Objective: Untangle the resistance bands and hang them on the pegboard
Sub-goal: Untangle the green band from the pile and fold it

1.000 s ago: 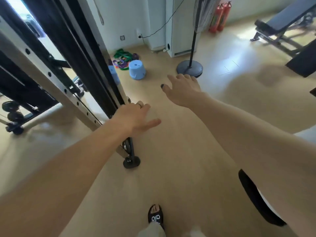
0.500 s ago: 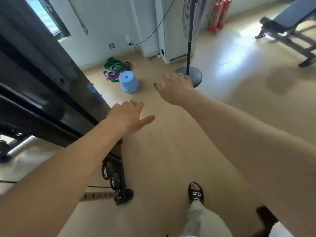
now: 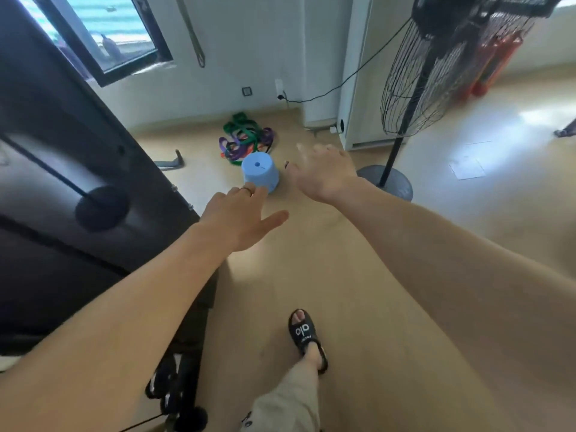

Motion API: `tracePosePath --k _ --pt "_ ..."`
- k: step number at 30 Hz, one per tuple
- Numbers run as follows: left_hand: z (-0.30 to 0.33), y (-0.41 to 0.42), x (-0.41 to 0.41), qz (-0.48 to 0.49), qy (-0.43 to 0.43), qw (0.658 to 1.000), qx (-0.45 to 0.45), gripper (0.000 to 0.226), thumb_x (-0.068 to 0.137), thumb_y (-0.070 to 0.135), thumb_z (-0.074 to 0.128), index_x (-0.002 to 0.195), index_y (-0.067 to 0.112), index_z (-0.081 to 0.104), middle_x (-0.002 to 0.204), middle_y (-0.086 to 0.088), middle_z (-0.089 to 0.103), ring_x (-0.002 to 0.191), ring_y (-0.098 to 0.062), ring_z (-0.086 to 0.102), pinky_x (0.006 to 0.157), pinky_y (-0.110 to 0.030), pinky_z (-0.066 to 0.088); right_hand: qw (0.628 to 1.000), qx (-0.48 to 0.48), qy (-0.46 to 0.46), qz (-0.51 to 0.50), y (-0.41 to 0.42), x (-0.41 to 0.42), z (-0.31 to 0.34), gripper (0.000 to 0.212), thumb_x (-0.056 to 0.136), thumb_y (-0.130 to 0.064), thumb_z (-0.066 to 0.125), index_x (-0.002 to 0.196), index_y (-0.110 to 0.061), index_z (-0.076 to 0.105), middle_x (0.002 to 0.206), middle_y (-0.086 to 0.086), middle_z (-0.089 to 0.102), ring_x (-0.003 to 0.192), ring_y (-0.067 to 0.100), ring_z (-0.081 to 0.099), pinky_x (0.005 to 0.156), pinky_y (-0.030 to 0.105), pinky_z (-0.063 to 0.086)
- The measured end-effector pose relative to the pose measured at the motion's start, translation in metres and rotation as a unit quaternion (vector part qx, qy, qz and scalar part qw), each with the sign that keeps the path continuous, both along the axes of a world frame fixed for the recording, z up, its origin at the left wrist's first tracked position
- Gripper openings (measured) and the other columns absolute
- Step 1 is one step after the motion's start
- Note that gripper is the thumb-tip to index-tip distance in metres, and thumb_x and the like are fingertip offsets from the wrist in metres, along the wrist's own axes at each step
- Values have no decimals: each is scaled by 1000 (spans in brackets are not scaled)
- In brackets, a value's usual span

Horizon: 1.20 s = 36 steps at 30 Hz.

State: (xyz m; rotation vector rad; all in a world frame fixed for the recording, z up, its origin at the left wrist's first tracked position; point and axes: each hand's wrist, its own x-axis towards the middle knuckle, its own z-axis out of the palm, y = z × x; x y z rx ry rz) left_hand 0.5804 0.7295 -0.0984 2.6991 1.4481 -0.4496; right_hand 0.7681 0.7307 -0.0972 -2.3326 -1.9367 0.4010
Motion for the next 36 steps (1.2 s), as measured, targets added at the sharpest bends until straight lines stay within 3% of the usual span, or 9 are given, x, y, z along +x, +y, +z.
tracePosePath --k 11,21,29,36 --pt "-4 252 80 62 10 998 0 79 97 75 25 154 21 33 150 -7 49 130 -29 53 99 -44 46 998 -37 -3 57 269 76 -10 59 104 -52 28 154 -22 35 154 15 44 142 33 37 114 47 28" --pt "-10 407 127 176 -20 984 -7 78 95 75 26 152 23 35 150 -5 49 132 -28 51 100 -44 42 986 -40 -20 158 470 113 -17 57 105 -50 28 153 -20 37 154 15 44 142 35 38 114 48 28" --pt "-19 558 117 220 -30 975 -6 77 96 76 27 152 23 34 151 -4 47 135 -27 49 100 -43 40 980 -44 -31 194 630 100 -25 53 105 -48 27 147 -20 44 147 15 51 137 34 42 109 47 29" --pt "-51 742 84 195 -23 980 -19 76 97 75 27 152 23 34 150 -4 49 134 -27 50 103 -43 42 981 -65 -50 173 809 73 -60 55 105 -52 27 148 -21 43 148 14 50 138 33 42 111 47 29"
